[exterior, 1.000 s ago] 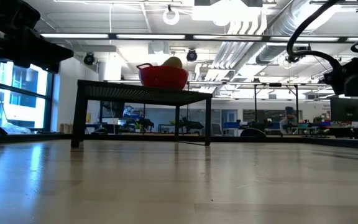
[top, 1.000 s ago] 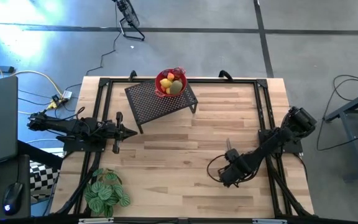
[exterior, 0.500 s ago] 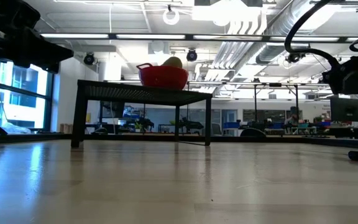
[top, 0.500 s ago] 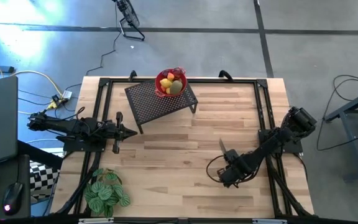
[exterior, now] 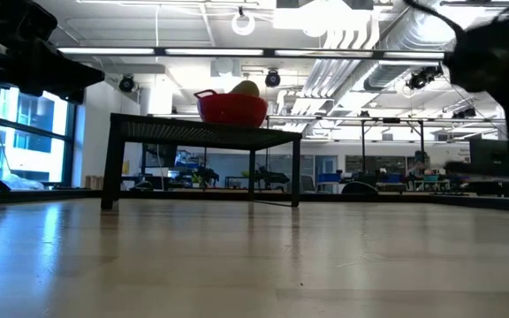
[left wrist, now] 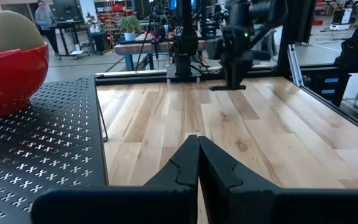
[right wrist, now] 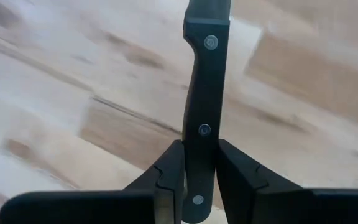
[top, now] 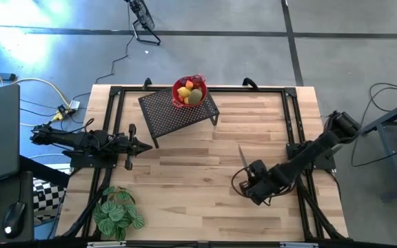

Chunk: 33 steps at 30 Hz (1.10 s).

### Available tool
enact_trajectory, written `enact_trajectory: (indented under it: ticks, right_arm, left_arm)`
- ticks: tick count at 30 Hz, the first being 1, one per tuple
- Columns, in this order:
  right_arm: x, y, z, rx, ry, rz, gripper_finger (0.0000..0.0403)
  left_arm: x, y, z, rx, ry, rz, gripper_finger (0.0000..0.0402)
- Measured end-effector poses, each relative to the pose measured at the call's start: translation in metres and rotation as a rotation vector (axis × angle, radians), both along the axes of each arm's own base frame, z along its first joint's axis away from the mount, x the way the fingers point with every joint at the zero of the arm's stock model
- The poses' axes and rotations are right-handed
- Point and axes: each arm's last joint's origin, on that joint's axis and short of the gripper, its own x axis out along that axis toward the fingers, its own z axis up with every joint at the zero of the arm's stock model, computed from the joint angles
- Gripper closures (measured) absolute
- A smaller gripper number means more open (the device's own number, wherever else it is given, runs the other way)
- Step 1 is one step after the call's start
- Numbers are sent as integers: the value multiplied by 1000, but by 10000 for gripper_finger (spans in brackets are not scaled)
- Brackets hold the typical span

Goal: Pick & Place Fruit
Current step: Put the knife on the shelf

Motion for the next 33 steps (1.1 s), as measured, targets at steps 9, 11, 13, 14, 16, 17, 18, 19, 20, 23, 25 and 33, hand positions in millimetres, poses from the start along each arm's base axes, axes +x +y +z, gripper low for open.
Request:
enact_trajectory:
  ticks: [9, 11, 13, 14, 16, 17, 18, 19, 20, 23, 25, 33]
  right_arm:
    - [1, -6, 22, -98, -197, 15, 339]
    - [3, -7, 24, -127, -235, 23, 339]
    - [4, -7, 27, -163, -282, 27, 339]
    - [6, -8, 28, -179, -304, 27, 339]
    - [10, -9, 30, -200, -345, 32, 339]
    - [13, -10, 31, -211, -367, 34, 339]
    - [17, -10, 32, -219, -392, 40, 339]
    - [21, -12, 34, -223, -416, 47, 339]
    - [25, -13, 35, -226, -439, 59, 339]
    - [40, -17, 42, -234, -529, 107, 339]
    - [50, -20, 48, -253, -599, 149, 339]
    - [78, -41, 72, -435, -792, 277, 339]
  left_arm:
    - [0, 0, 0, -1, -1, 0, 402]
    - [0, 0, 0, -1, -1, 0, 402]
    - [0, 0, 0, -1, -2, 0, 402]
    - [0, 0, 0, -1, -2, 0, 402]
    - [0, 0, 0, -3, -2, 0, 402]
    - [0, 0, 0, -7, -2, 1, 402]
    - [0, 0, 0, -17, -3, 1, 402]
    - [0, 0, 0, -33, -3, 1, 402]
    - [0, 0, 0, -50, -4, 2, 402]
    - [0, 0, 0, -100, -5, 2, 402]
    - [0, 0, 0, -128, -6, 3, 402]
    - [0, 0, 0, -247, -13, 3, 400]
